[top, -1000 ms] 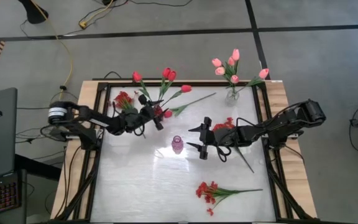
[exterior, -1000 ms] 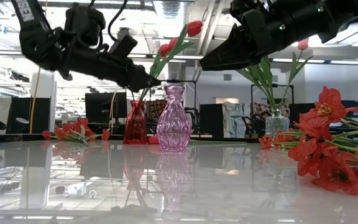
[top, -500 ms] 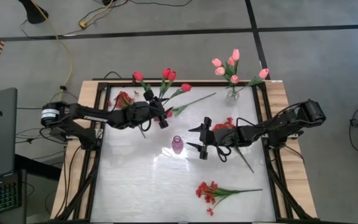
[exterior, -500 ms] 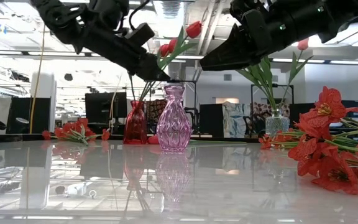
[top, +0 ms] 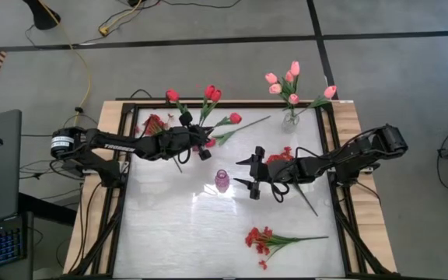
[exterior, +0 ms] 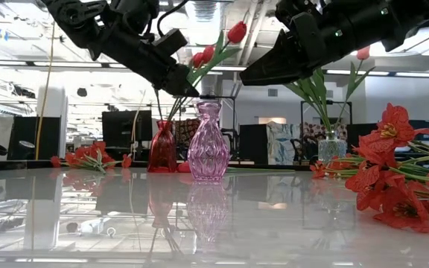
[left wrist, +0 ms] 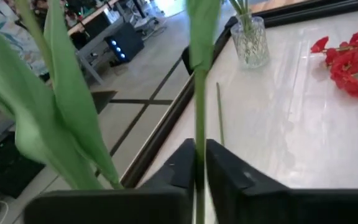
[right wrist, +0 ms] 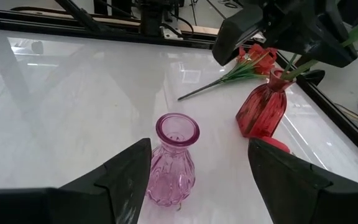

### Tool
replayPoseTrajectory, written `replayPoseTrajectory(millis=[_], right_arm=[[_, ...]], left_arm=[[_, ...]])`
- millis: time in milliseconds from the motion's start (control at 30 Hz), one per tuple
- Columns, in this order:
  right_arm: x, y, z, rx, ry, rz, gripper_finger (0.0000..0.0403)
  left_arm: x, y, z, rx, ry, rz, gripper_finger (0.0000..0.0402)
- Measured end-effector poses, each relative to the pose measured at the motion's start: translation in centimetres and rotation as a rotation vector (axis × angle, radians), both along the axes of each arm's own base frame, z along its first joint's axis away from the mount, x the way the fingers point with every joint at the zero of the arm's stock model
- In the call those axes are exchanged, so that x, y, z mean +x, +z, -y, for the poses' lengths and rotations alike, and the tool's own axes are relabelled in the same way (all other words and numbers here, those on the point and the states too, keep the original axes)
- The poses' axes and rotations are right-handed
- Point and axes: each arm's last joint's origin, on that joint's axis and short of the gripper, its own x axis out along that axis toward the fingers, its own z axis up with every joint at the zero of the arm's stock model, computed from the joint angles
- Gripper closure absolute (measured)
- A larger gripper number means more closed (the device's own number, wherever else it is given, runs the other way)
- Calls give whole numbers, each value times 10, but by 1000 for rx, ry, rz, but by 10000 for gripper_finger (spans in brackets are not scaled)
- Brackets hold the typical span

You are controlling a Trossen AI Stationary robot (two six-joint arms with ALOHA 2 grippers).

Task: Sort flowers into vase by color
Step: Put the red flower into the red vase

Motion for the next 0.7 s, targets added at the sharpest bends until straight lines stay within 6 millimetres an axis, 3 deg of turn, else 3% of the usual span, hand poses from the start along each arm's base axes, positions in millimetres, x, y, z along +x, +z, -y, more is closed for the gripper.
replayPoseTrajectory(millis=[333,700], right_arm=[[0,0,0,0,0,2,107],[-1,-1,0,-3,0,-15,107]], left_arm=[[-10,2,0,-71,102,12,401],[-23,-11,2,-190,188,86,401]])
